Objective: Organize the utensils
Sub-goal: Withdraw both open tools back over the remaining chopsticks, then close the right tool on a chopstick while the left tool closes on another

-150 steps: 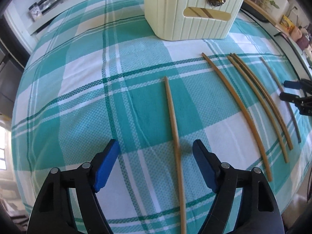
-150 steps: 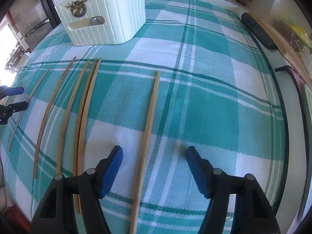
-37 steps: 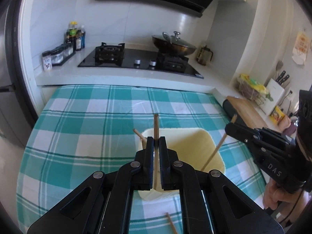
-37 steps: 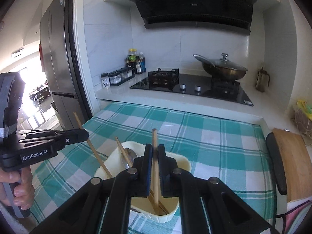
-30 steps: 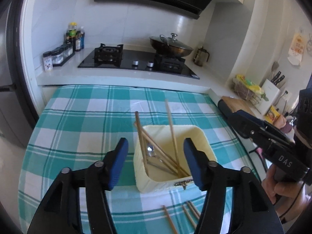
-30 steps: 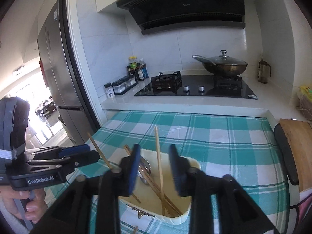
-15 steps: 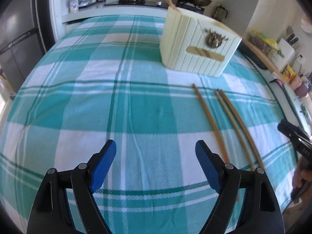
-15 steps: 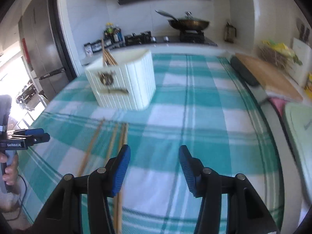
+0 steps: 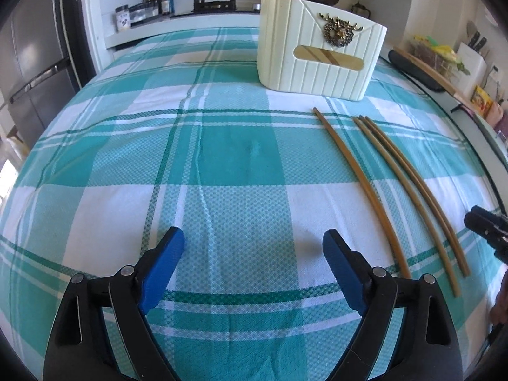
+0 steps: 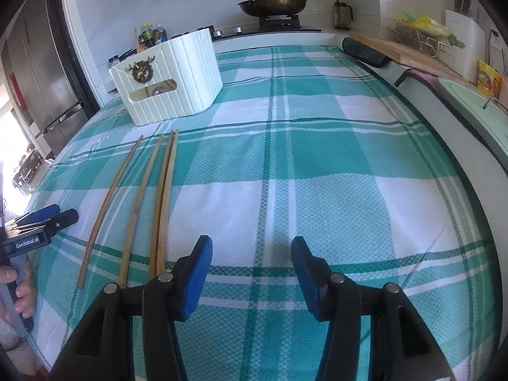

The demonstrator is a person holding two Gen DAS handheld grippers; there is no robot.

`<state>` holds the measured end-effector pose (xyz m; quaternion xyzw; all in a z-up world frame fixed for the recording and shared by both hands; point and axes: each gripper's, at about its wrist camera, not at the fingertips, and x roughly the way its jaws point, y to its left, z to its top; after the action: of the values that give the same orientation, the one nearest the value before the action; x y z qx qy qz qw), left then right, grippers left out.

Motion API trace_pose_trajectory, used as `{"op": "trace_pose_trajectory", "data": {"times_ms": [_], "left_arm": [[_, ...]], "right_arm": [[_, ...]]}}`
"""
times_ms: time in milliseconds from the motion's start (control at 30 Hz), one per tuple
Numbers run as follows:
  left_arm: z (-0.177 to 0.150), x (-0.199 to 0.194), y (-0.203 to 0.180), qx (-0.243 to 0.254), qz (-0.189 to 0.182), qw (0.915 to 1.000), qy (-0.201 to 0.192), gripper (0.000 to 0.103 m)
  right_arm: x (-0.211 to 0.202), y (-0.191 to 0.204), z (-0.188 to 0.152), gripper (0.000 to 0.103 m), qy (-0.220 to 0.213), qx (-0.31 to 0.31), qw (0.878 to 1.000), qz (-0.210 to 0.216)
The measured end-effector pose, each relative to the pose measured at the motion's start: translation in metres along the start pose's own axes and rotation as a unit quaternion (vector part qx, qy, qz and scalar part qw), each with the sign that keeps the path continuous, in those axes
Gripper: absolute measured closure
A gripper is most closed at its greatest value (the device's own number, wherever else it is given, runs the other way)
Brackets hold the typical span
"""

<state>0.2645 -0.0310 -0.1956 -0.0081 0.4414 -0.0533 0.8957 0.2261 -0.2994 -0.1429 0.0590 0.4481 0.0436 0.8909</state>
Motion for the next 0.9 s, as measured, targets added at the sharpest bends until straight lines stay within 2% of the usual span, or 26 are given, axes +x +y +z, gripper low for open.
{"op": "trace_pose_trajectory", "data": {"times_ms": [200,233,300,333,433,667,700,900], "left_arm": [[0.000,0.003,-0.004,0.013,0.010,0.9998,0.006,0.010],[0.000,0.003,-0.004,0.012,0.010,0.9999,0.005,0.010],[-0.001,0.003,-0.002,0.010,0.007,0.9999,0.005,0.010],[-0.001,0.003,-0.002,0.010,0.007,0.9999,0.005,0.010],[-0.001,0.003,-0.002,0.011,0.007,0.9999,0.005,0.010],[-0.001,0.003,-0.002,0.009,0.005,0.9999,0.005,0.009],[-0.001,0.003,-0.002,0.009,0.005,0.9999,0.004,0.009],[0.000,-0.001,0.003,-0.006,-0.012,0.9999,-0.003,0.009]], "right_arm": [[0.007,0.033,0.016,0.053,0.007,-0.044,0.998,0.054],[0.009,0.037,0.020,0.056,0.009,-0.048,0.997,0.061],[0.017,0.045,0.026,0.070,0.027,-0.056,0.995,0.081],[0.022,0.048,0.029,0.073,0.039,-0.059,0.994,0.084],[0.033,0.054,0.033,0.086,0.061,-0.073,0.993,0.073],[0.038,0.066,0.038,0.087,0.078,-0.111,0.990,0.041],[0.041,0.067,0.038,0.094,0.085,-0.117,0.989,0.026],[0.037,0.047,0.034,0.096,0.040,-0.081,0.995,-0.034]]}}
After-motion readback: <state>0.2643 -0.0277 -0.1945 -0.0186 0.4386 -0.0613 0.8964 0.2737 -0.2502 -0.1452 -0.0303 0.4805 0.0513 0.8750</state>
